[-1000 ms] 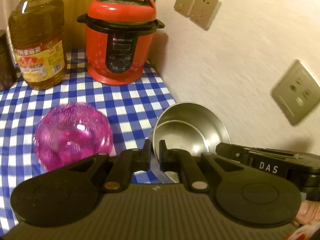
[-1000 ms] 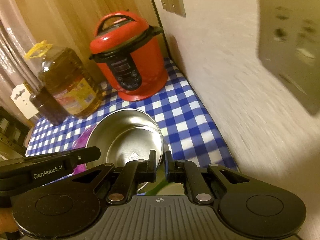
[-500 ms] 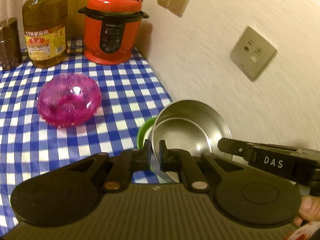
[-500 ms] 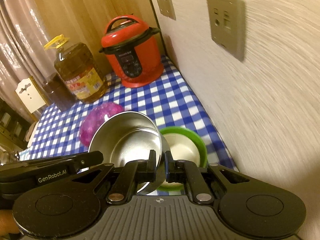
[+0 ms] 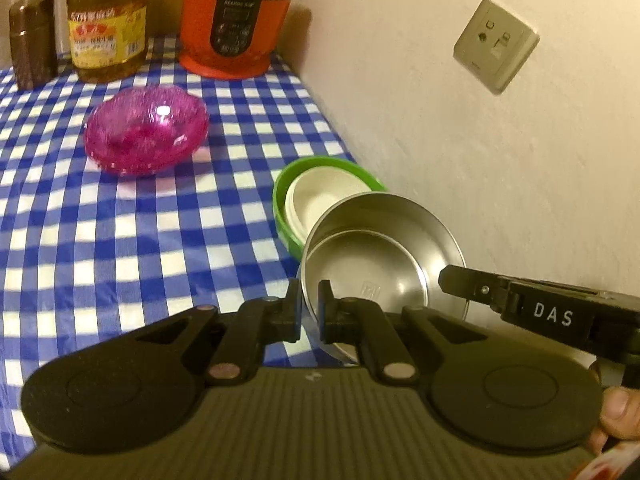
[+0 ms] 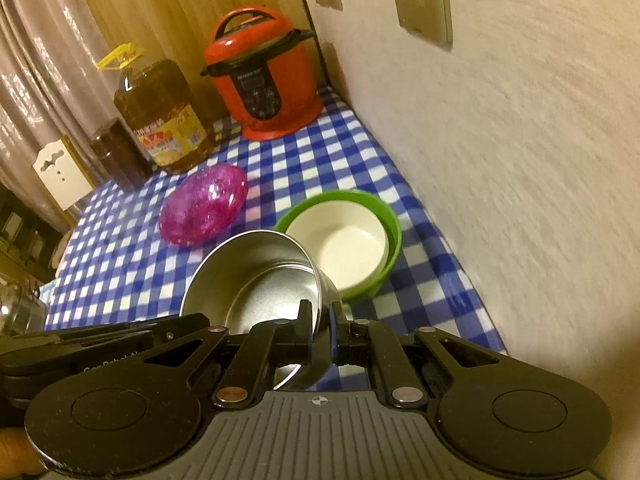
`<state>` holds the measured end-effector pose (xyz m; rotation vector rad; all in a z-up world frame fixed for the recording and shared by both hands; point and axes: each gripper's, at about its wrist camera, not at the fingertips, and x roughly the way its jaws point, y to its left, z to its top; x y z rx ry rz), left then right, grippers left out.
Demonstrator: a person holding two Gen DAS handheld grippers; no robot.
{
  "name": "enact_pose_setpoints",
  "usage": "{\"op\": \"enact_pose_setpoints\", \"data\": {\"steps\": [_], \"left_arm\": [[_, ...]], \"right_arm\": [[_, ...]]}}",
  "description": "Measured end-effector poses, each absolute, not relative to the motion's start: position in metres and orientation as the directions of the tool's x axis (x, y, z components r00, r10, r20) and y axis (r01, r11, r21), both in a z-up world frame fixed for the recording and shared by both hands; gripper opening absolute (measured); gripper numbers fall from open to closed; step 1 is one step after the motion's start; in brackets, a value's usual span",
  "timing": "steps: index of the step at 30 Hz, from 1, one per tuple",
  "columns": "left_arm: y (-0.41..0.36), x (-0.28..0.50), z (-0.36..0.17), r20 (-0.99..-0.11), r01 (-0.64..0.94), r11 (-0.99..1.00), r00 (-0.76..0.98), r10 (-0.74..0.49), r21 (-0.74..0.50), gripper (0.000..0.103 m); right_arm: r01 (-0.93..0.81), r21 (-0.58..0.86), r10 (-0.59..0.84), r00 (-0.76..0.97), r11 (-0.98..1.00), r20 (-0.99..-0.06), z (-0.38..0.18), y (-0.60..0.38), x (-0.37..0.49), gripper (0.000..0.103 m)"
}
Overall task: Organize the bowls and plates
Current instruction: 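Lift the steel bowl with both tools and carry it toward the green bowl, then carry the steel bowl over the green bowl with both tools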
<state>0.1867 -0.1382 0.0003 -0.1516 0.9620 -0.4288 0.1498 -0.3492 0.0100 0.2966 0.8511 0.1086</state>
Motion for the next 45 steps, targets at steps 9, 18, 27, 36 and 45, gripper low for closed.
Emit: {"op": "enact_pose_setpoints", "data": {"steps": [9,18,27,36,45], "left_arm": [[-0.139,0.176,-0.005,-0.766,0.3,0.903,0.486,-0.421,-0.306,0.006],[-0.147,0.179,-0.003,-0.764,0.315,0.899,0.483,-0.429,-0.305,0.006],[-0.159,0.198,0.002,-0.752,0.324,0.894,0.493,-0.438,-0.309,0.006],[-0.17,0.233,0.004,-0.746,0.335,0.893,0.501,-0.438,-0.3,0.006],[-0.186,0.28,-0.007,-0.756,0.334,0.89,0.481,-0.443,-0.31,0.006]], "right_arm": [[0.038,0.314,0.222,0.625,0.949,-0.749,-0.01,-0.352,0.133,0.008],[0.05,0.315,0.215,0.63,0.948,-0.747,-0.008,-0.359,0.131,0.008],[0.055,0.317,0.209,0.646,0.947,-0.734,-0.002,-0.372,0.15,0.008],[0.049,0.312,0.203,0.661,0.949,-0.722,0.003,-0.384,0.185,0.008],[0.06,0.307,0.195,0.654,0.95,-0.731,-0.006,-0.397,0.229,0.008]]}}
